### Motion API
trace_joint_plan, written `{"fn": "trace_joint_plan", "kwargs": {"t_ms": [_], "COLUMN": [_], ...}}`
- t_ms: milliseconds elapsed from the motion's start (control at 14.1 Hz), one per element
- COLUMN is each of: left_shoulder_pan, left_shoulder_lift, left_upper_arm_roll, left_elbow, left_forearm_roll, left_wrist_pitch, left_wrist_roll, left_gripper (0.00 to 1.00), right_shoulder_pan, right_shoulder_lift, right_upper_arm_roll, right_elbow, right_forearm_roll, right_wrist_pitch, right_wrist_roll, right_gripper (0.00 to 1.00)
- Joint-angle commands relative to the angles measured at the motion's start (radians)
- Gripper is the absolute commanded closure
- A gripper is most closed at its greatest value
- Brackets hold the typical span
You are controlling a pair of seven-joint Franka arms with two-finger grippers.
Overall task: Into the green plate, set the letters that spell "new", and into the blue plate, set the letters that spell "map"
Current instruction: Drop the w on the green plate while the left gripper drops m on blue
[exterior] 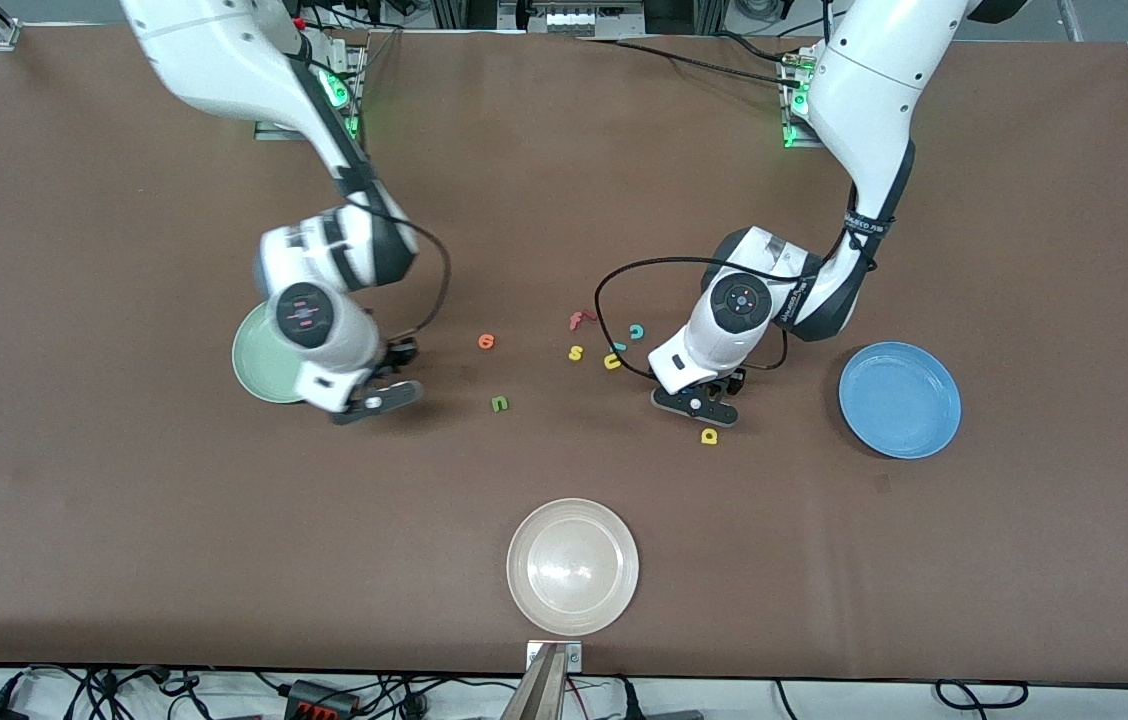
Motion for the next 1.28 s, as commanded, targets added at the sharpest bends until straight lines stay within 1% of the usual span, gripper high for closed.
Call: {"fn": "trace_joint_plan", "kwargs": {"t_ms": [0,142,213,284,355,496,567,638,709,780,922,993,1064,1135,1206], "left_shoulder_pan": [-0.011,-0.010,-0.007,0.001,0.004,0.027,0.062,0.096,0.134,0.178,0.275,0.309,0.346,0.366,0.378], "left_shoulder_lift": [0.012,0.011,0.005,-0.006,-0.024,-0.079,-0.105,-0.125,-0.136,-0.145,-0.146,-0.138,-0.136,-0.136,-0.126], "left_upper_arm_roll": [0.010,0.010,0.010,0.010,0.012,0.027,0.027,0.027,0.027,0.029,0.030,0.032,0.030,0.030,0.032], "left_elbow": [-0.002,0.000,0.000,0.001,0.004,0.015,0.027,0.042,0.056,0.064,0.066,0.063,0.053,0.047,0.030], "left_forearm_roll": [-0.018,-0.018,-0.018,-0.015,-0.011,-0.011,-0.008,-0.006,-0.006,-0.005,-0.002,0.003,0.035,0.070,0.080], "left_wrist_pitch": [0.019,0.011,0.007,0.000,-0.027,-0.110,-0.162,-0.217,-0.263,-0.307,-0.328,-0.328,-0.329,-0.334,-0.337], "left_wrist_roll": [0.000,0.007,0.010,0.010,0.032,0.090,0.123,0.178,0.235,0.295,0.407,0.456,0.478,0.483,0.484], "left_gripper": [0.50,0.78,0.87,0.92,0.93,0.93,0.93,0.93,0.93,0.93,0.92,0.92,0.92,0.92,0.90], "right_shoulder_pan": [-0.144,-0.158,-0.164,-0.166,-0.164,-0.166,-0.166,-0.164,-0.166,-0.166,-0.149,-0.114,-0.063,-0.025,0.018], "right_shoulder_lift": [-0.089,-0.089,-0.082,-0.074,-0.064,-0.044,-0.027,-0.016,-0.010,-0.011,-0.049,-0.060,-0.062,-0.060,-0.051], "right_upper_arm_roll": [0.019,0.005,-0.008,-0.009,-0.009,-0.009,-0.009,-0.009,-0.009,-0.009,-0.002,0.002,0.002,0.002,0.004], "right_elbow": [-0.033,-0.065,-0.081,-0.095,-0.113,-0.139,-0.147,-0.161,-0.165,-0.162,-0.153,-0.138,-0.110,-0.102,-0.095], "right_forearm_roll": [0.000,-0.001,-0.001,-0.001,-0.001,0.000,0.000,0.000,0.000,0.003,0.003,0.003,0.005,0.010,0.016], "right_wrist_pitch": [-0.124,-0.129,-0.117,-0.094,-0.063,-0.011,0.011,0.040,0.057,0.055,0.045,0.045,0.043,0.048,0.067], "right_wrist_roll": [-0.028,-0.028,-0.027,-0.027,-0.019,-0.016,-0.014,-0.014,-0.014,-0.011,0.056,0.105,0.169,0.233,0.290], "right_gripper": [1.00,1.00,1.00,0.99,0.99,0.98,0.96,0.93,0.62,0.01,0.00,0.00,0.00,0.00,0.00]}}
